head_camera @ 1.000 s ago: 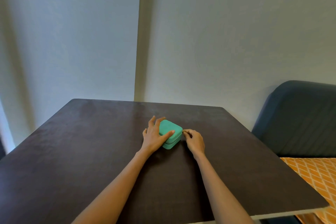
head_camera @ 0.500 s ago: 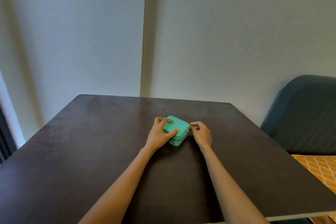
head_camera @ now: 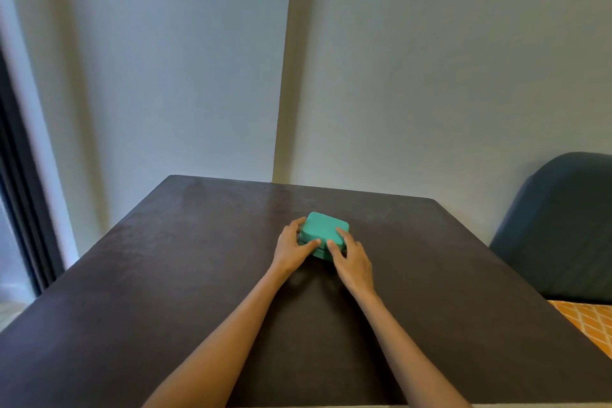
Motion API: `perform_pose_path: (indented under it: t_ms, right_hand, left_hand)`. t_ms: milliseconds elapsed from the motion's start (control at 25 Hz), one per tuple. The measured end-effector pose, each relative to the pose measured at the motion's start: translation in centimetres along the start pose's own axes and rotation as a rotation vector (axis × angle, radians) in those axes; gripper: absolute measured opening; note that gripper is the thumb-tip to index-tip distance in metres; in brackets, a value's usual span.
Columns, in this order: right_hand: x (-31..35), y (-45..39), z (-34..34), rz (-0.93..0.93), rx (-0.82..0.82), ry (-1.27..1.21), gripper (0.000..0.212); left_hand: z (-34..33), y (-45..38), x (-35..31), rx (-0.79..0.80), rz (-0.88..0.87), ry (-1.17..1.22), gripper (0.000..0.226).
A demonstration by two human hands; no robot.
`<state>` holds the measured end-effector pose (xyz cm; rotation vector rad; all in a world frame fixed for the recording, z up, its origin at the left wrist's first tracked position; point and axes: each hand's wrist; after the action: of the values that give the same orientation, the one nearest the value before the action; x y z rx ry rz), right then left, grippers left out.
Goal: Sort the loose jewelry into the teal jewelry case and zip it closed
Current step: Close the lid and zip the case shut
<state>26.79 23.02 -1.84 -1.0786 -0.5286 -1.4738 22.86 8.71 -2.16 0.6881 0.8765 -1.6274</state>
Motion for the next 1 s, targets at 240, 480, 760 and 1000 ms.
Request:
perform_pose_path:
  t_ms: [240, 480, 760, 1000]
  right_hand:
    - [3.5, -8.5, -7.2, 0.073, 0.219, -0.019, 0.059]
    - [3.8, -17.9, -14.0, 0.152, 0.238, 0.037, 0.055]
    - [3.5, -22.6, -17.2, 0.211, 0.140, 0.111, 0.044]
    - [3.2, -22.3, -17.5, 0.259, 0.122, 0.146, 0.042]
  left_hand:
    - [5.1, -6.4, 3.6, -0.241, 0.032, -0.125, 0.057]
    - [7.6, -15.2, 7.6, -0.285, 0.103, -0.145, 0.052]
    - [7.5, -20.7, 9.7, -0.344, 0.083, -0.315, 0.046]
    - [6.2, -20.1, 9.2, -0.348, -0.145, -0.794, 0.031]
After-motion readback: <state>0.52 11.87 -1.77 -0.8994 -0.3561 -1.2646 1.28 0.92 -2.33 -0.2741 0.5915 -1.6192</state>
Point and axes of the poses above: each hand's wrist, its own y-axis away from the middle knuckle, its own z-axis out of the back of the hand, x = y × z, and after that the axes turned 14 degrees about -y, right-handed
